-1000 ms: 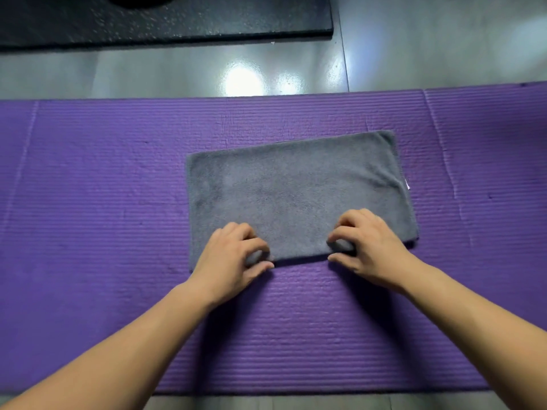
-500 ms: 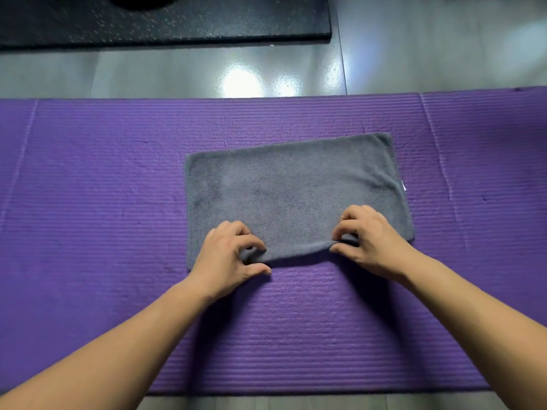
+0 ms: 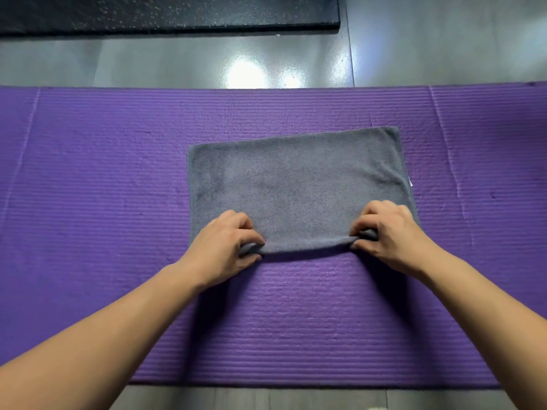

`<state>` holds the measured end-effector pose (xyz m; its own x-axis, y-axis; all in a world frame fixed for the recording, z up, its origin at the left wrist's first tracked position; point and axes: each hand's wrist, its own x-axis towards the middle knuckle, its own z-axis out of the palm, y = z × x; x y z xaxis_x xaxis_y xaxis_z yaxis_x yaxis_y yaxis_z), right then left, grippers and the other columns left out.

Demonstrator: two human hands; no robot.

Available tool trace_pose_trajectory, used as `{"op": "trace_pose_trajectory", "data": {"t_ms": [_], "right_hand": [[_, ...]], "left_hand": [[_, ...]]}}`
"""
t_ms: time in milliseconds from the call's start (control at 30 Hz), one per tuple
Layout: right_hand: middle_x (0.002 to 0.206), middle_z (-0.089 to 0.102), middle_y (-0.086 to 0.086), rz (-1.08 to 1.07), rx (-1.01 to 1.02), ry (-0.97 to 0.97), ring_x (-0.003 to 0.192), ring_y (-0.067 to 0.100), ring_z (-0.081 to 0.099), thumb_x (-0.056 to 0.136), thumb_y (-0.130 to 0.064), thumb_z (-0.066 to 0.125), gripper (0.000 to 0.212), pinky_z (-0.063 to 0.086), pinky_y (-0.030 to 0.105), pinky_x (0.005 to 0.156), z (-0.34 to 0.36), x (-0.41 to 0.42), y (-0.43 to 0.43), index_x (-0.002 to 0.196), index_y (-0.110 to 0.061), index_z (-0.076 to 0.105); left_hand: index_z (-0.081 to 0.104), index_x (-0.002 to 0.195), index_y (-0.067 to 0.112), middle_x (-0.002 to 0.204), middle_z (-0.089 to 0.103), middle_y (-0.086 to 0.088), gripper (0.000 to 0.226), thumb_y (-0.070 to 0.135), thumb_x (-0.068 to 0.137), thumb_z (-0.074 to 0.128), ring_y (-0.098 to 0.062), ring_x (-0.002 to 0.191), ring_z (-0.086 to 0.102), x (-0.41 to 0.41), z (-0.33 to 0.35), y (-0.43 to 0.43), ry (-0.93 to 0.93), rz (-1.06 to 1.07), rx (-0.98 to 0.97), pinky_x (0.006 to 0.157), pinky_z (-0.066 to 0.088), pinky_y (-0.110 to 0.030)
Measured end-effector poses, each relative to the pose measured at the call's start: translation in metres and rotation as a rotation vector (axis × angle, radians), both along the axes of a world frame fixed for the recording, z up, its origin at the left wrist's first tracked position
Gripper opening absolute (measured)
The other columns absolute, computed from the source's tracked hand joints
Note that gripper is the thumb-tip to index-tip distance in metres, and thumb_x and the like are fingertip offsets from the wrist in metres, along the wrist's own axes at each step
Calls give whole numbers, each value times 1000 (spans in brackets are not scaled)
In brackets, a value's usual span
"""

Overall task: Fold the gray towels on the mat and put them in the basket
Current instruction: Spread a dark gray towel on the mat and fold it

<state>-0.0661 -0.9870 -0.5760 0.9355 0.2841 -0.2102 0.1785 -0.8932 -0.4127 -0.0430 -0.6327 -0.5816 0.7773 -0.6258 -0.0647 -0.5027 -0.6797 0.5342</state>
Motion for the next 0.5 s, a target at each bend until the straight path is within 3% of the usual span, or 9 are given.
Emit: {"op": "trace_pose_trajectory", "data": {"t_ms": [133,267,400,500], "right_hand": [[87,62,-11,-36,65,57,90,18,59,75,-33,87,17,40,37,80,13,8,-4,85,-28,74],[76,62,-17,-103,164,113,75,10,60,79,-27,84,16,41,22,74,48,35,-2,82,-28,68],[82,70,-4,-43,85,54,79,16,64,81,-31,82,16,43,28,73,70,89,0,90,-20,74],[87,69,0,45,-12,2,85,20,61,86,-32,78,18,36,27,74,71,135,3,95,-18,72]], "left_hand": [[73,88,26,97,62,9,29,51,82,60,-14,90,60,9,16,4,122,50,-4,79,54,-36],[74,87,22,96,69,6,17,40,85,73,-7,86,67,42,48,7,333,133,-88,79,53,-23],[69,84,25,82,73,11,9,25,92,74,3,71,63,91,72,2,371,209,43,72,47,-19],[63,93,24,94,69,4,7,29,96,67,-17,88,64,130,73,-10,262,216,214,82,48,-31]]}}
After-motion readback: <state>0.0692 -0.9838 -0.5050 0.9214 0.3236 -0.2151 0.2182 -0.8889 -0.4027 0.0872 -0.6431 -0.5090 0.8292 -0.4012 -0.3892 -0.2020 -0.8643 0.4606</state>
